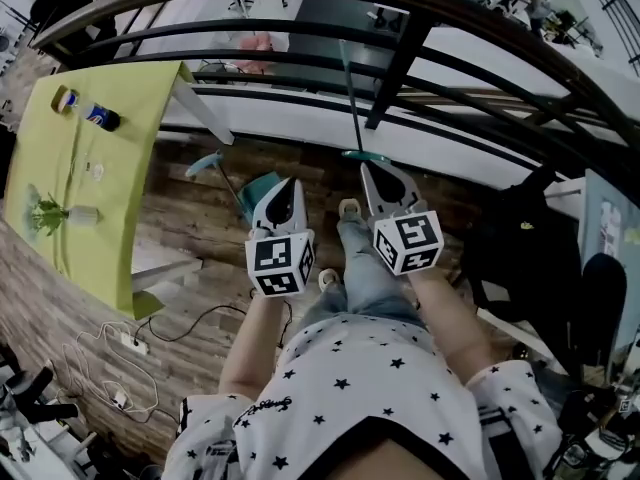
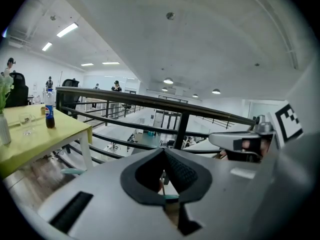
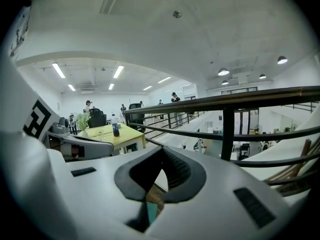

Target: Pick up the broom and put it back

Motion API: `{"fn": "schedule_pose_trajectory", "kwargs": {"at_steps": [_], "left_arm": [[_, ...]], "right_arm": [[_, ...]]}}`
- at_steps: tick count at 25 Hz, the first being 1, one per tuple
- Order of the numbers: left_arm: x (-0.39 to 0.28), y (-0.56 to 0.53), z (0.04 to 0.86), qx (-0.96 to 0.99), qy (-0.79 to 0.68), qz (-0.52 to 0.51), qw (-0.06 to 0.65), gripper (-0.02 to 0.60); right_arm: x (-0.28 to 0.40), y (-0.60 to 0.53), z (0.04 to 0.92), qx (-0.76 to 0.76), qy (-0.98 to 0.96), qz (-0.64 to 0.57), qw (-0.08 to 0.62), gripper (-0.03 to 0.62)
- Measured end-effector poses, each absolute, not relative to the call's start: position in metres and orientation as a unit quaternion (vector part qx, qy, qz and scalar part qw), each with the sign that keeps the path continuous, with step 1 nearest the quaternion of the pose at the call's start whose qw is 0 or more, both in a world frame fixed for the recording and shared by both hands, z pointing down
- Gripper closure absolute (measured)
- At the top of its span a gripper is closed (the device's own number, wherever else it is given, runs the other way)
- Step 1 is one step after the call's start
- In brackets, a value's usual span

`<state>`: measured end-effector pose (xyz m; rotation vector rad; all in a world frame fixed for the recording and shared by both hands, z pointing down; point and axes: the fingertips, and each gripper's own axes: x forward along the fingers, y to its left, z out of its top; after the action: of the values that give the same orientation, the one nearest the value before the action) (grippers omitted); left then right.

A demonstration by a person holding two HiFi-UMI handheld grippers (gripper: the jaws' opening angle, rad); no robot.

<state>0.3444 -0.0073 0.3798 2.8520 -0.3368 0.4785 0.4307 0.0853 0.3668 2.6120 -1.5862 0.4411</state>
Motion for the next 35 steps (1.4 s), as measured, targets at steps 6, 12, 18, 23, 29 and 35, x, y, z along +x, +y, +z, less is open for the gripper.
{"fn": "schedule_pose_trajectory", "kwargs": {"at_steps": [6, 12, 18, 23, 29, 35], "left_arm": [[0.400, -0.027, 0.408, 0.970, -0.114, 0.173, 0.125, 0.571], [0.449, -0.048, 0.438, 0.963, -0.122, 0.196, 0.136, 0.571], [0.486, -0.075, 0.473, 0.954, -0.139, 0.216, 0.154, 0.571], [0.513, -0.088, 0.500, 0.949, -0.139, 0.228, 0.164, 0.571], [0.544, -0.102, 0.524, 0.947, -0.143, 0.232, 0.171, 0.571], [0.564, -0.110, 0.545, 0.943, -0.148, 0.242, 0.175, 0.571]], "right_arm": [[0.502, 0.054, 0.402, 0.844, -0.512, 0.155, 0.030, 0.600], [0.569, 0.024, 0.437, 0.842, -0.510, 0.168, 0.051, 0.600], [0.622, -0.009, 0.472, 0.840, -0.511, 0.174, 0.061, 0.600], [0.661, -0.031, 0.508, 0.840, -0.506, 0.184, 0.066, 0.600], [0.699, -0.054, 0.557, 0.840, -0.497, 0.202, 0.081, 0.600], [0.731, -0.075, 0.601, 0.837, -0.495, 0.215, 0.094, 0.527]]}}
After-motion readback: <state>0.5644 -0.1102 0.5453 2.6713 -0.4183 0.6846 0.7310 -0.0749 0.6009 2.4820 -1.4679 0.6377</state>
